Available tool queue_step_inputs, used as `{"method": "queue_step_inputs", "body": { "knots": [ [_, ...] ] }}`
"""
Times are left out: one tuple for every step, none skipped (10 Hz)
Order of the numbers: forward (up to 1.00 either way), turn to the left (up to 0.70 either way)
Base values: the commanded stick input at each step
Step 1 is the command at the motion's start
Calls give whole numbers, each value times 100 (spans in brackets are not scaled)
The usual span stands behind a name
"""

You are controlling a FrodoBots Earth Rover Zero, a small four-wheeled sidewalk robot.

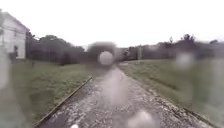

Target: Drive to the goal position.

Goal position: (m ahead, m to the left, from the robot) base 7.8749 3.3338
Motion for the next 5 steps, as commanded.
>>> {"method": "queue_step_inputs", "body": {
  "knots": [
    [70, 0],
    [70, 0],
    [70, 0],
    [70, 0],
    [70, 0]
  ]
}}
